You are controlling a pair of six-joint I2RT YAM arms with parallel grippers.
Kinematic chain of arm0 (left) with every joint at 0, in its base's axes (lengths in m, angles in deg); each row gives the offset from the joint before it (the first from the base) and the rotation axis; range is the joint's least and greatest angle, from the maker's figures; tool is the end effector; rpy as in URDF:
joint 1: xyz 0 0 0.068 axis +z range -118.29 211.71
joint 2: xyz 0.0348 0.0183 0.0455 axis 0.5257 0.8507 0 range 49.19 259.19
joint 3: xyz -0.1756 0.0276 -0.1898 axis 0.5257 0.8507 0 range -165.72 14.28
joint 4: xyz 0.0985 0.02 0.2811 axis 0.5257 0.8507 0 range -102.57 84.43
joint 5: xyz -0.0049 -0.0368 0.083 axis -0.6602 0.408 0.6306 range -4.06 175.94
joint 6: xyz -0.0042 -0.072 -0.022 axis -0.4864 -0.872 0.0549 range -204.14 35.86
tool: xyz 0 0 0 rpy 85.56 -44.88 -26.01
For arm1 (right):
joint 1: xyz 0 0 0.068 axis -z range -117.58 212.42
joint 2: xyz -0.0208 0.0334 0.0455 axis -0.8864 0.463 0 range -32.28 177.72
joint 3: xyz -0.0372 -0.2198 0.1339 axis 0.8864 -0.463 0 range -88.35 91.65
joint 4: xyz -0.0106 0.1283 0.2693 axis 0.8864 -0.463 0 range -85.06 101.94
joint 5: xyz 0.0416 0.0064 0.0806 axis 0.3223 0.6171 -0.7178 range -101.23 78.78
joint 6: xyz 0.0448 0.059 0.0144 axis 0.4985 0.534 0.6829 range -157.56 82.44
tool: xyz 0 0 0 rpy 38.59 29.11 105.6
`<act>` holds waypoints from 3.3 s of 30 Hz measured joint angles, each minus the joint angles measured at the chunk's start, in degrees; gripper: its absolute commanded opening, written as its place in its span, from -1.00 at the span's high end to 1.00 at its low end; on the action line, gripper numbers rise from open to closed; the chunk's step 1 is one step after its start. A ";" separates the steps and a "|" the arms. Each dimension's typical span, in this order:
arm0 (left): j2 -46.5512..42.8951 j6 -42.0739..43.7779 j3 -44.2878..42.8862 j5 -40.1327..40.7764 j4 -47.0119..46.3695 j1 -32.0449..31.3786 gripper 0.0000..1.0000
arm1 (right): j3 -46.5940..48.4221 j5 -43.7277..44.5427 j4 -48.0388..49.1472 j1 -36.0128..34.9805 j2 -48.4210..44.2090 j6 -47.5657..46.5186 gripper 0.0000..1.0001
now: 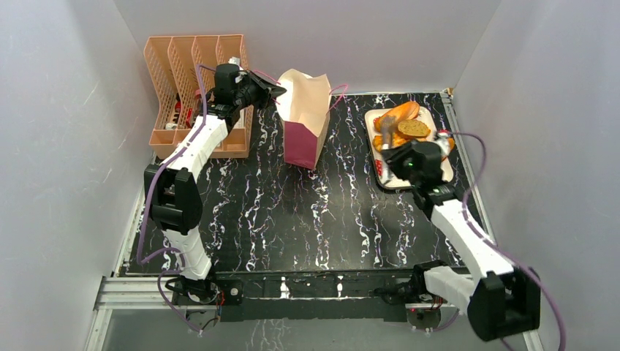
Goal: Take the fake bread out of the paper bag
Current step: Place the clamp at the center of the board, then reset both arms
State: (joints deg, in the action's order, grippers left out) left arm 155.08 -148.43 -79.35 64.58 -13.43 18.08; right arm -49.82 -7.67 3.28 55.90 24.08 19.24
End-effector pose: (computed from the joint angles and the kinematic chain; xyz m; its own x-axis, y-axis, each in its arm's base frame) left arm 0.4899 -0.1427 0.3267 -0.5938 -0.7194 -0.3603 0.0728 0.3979 -0.9145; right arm 0.2916 0.0293 0.2310 -0.2915 0.8072 -0.5133 0.3390 0.5889 0.7337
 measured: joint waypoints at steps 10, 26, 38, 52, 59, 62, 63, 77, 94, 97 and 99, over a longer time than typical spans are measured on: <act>0.24 -6.27 -1.62 3.06 4.81 0.00 1.00 | 8.83 4.42 5.07 -14.32 19.61 -10.69 0.65; 0.24 -6.21 -1.95 9.01 8.63 -1.88 1.00 | 13.84 9.75 13.79 -19.67 36.94 -15.61 0.65; 0.24 -6.25 0.55 9.86 7.54 -2.45 0.90 | 15.80 16.63 20.90 -21.16 47.54 -16.04 0.65; 0.11 -5.79 3.76 10.47 4.50 -3.48 -0.15 | 16.83 18.95 20.44 -21.49 51.12 -23.21 0.09; -0.07 -3.69 2.91 11.17 4.87 -4.24 -0.23 | 16.85 19.89 20.06 -21.86 51.12 -24.06 0.06; -0.46 -1.81 1.11 12.09 5.95 -4.92 -0.26 | 16.92 20.63 19.58 -22.01 51.10 -24.33 0.05; -0.76 -1.16 0.61 12.50 6.29 -5.20 -0.26 | 16.96 20.83 19.50 -22.05 51.10 -24.37 0.05; -8.31 7.30 -4.28 16.50 10.21 -8.44 -0.31 | 17.00 23.06 17.84 -22.29 48.61 -24.41 -0.04; -30.45 25.88 7.48 34.45 9.73 -12.92 -0.96 | 15.89 26.88 15.23 -23.10 34.03 -26.40 -0.96; -35.52 30.16 11.45 39.58 7.72 -13.33 -0.96 | 14.99 28.63 14.58 -23.17 29.59 -26.88 -0.96; -38.32 33.66 15.32 43.12 5.33 -13.38 -0.96 | 14.32 31.08 14.14 -23.17 26.32 -26.99 -0.96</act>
State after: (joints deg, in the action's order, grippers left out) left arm 116.76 -114.77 -64.02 107.70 -8.10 4.71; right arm -35.51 23.41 17.42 32.73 50.40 -7.76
